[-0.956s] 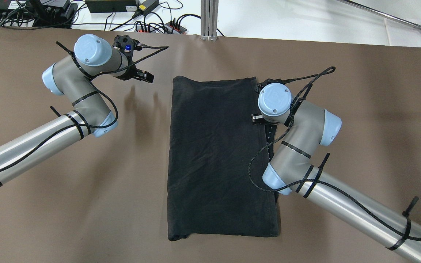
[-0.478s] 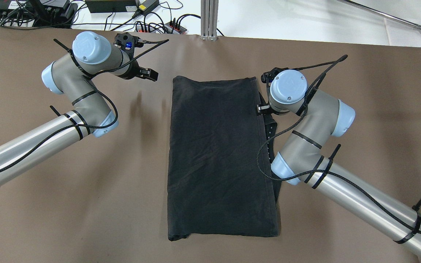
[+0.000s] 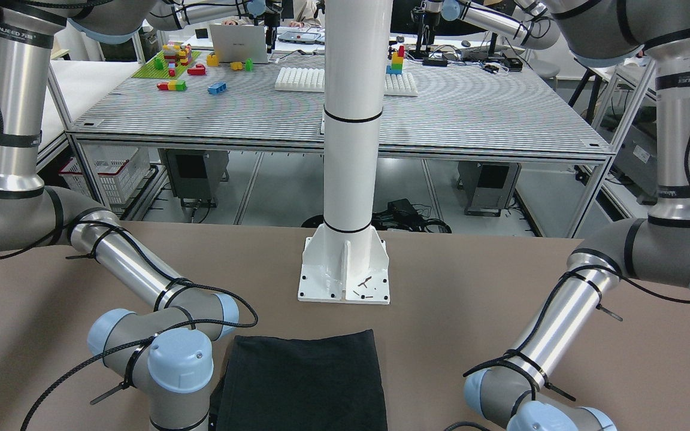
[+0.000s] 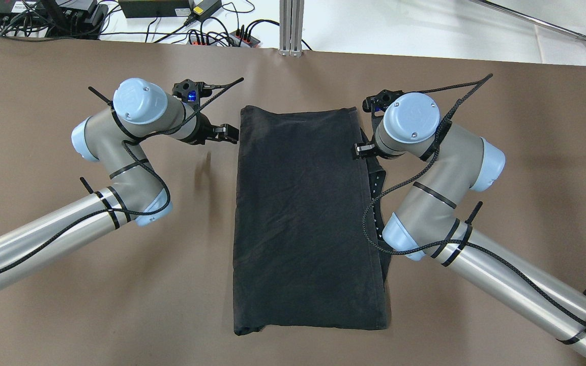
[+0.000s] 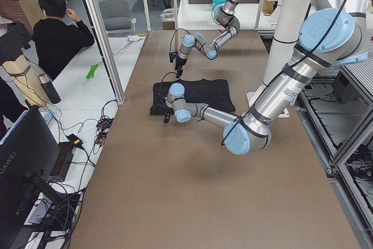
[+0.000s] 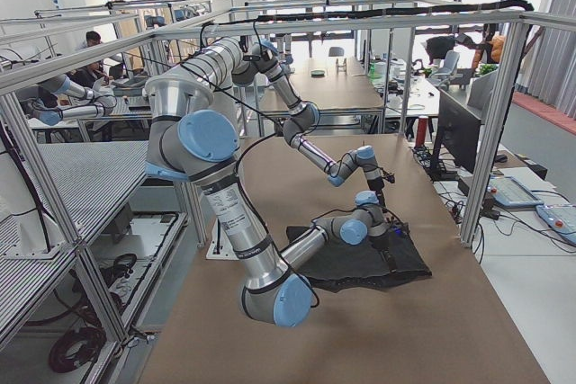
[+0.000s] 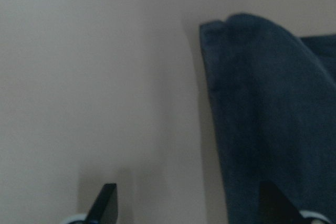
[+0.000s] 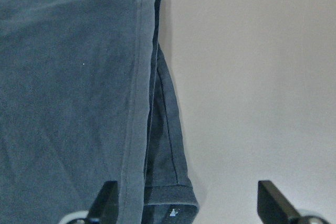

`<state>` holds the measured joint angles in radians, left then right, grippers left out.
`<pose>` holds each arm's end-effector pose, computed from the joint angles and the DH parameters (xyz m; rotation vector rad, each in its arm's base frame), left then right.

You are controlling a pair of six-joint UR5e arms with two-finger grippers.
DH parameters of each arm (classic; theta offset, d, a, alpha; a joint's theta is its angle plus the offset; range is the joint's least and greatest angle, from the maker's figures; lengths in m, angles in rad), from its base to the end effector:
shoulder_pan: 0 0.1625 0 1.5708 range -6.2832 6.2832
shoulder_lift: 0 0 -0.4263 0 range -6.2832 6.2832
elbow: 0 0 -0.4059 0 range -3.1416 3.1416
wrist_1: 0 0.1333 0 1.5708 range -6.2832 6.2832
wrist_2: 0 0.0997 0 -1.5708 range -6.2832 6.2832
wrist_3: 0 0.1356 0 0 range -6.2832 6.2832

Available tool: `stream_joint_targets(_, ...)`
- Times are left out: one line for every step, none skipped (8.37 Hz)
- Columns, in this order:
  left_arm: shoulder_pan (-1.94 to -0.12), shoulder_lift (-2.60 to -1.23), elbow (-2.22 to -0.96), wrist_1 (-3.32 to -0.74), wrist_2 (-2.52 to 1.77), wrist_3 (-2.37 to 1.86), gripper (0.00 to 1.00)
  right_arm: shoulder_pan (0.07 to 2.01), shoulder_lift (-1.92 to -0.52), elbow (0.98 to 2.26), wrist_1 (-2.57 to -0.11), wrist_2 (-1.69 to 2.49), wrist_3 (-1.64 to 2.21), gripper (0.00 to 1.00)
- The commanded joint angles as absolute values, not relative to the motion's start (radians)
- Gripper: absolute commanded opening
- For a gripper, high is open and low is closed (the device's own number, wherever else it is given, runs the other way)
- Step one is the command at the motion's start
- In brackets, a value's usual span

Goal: Fold clothes
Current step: 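Move both grippers to the shirt's corners farthest from the robot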

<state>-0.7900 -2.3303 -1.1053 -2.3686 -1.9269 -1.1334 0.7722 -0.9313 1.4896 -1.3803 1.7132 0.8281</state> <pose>0.5307 -0.6578 0.3241 0.3599 1.0658 -0.1203 -0.4671 -0.6141 0.3200 0.4150 -0.6363 -0.0252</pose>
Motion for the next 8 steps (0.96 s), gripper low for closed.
stream_joint_targets(-0.710,-2.333,-1.141,-2.370,-1.921,-1.245,0.89,0.772,-0.940,1.497,-1.381,1.715,0.828,0.94)
stream_joint_targets(-0.709,-2.332,-1.141,-2.368,-1.921,-1.244,0.73,0.772,-0.939,1.497,-1.381,1.715,0.828,0.94)
stream_joint_targets(-0.709,-2.330,-1.141,-2.368,-1.922,-1.241,0.51,0.772,-0.940,1.497,-1.381,1.715,0.828,0.94)
stream_joint_targets(-0.709,-2.330,-1.143,-2.368,-1.928,-1.241,0.15,0.772,-0.940,1.497,-1.381,1.715,0.828,0.94)
stream_joint_targets(-0.710,-2.333,-1.144,-2.368,-1.931,-1.238,0.00,0.772,-0.945,1.497,-1.381,1.715,0.827,0.94)
stream_joint_targets(-0.710,-2.336,-1.144,-2.368,-1.933,-1.235,0.00,0.772,-0.945,1.497,-1.381,1.715,0.828,0.94)
stream_joint_targets(-0.712,-2.338,-1.146,-2.368,-1.953,-1.232,0.00,0.772,-0.945,1.499,-1.381,1.715,0.828,0.94)
stream_joint_targets(-0.728,-2.335,-1.144,-2.368,-1.974,-1.226,0.00,0.772,-0.945,1.499,-1.381,1.715,0.828,0.94)
